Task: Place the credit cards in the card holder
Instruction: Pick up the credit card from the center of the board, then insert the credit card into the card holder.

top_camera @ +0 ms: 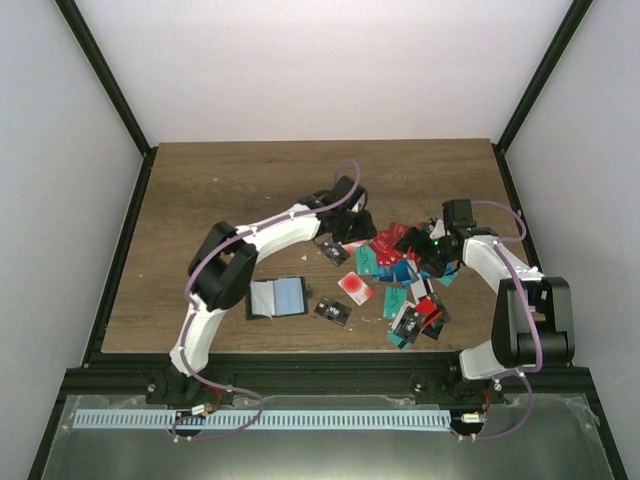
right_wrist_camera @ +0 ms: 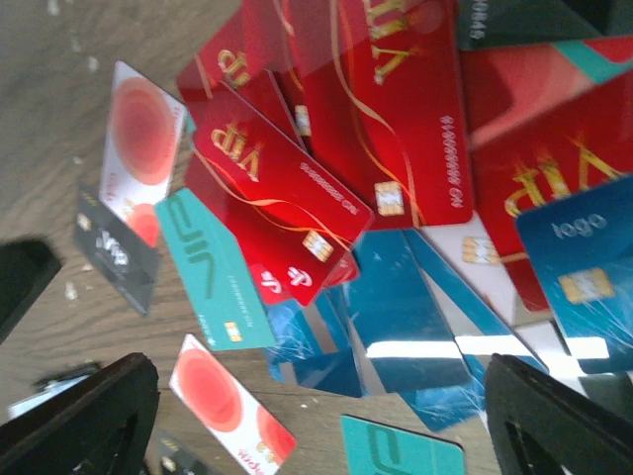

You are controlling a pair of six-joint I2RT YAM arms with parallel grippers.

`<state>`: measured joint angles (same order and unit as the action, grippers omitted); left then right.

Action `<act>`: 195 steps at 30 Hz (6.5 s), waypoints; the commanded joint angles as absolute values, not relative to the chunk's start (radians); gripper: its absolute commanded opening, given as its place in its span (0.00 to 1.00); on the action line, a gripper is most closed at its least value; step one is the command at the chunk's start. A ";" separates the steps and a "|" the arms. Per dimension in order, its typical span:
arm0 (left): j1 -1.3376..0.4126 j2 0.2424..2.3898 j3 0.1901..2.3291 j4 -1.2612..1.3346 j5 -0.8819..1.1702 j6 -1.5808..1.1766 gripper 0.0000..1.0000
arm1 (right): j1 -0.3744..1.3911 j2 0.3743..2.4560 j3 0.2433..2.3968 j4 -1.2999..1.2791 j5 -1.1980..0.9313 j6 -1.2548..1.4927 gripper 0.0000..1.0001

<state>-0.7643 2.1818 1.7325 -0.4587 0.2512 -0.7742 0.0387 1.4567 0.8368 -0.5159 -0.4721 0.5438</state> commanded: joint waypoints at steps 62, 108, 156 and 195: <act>-0.751 2.325 1.482 -0.194 0.702 -0.838 0.36 | 0.022 1.472 0.531 0.098 -0.932 0.736 0.37; -0.643 1.356 1.235 -0.314 0.391 -0.968 0.67 | 0.267 1.008 0.760 0.184 -0.660 1.268 0.01; -0.678 1.155 0.986 0.201 0.415 -1.197 0.04 | 0.615 1.058 0.828 0.438 -0.462 1.357 0.01; -0.762 1.620 1.310 -1.018 -0.068 -0.832 0.04 | 0.589 1.367 0.923 -0.533 -0.407 0.584 0.74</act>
<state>-0.7593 1.5780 1.2438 -0.9928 0.0410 -0.8234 0.5922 1.3674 0.9260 -0.5179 -0.4141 0.6052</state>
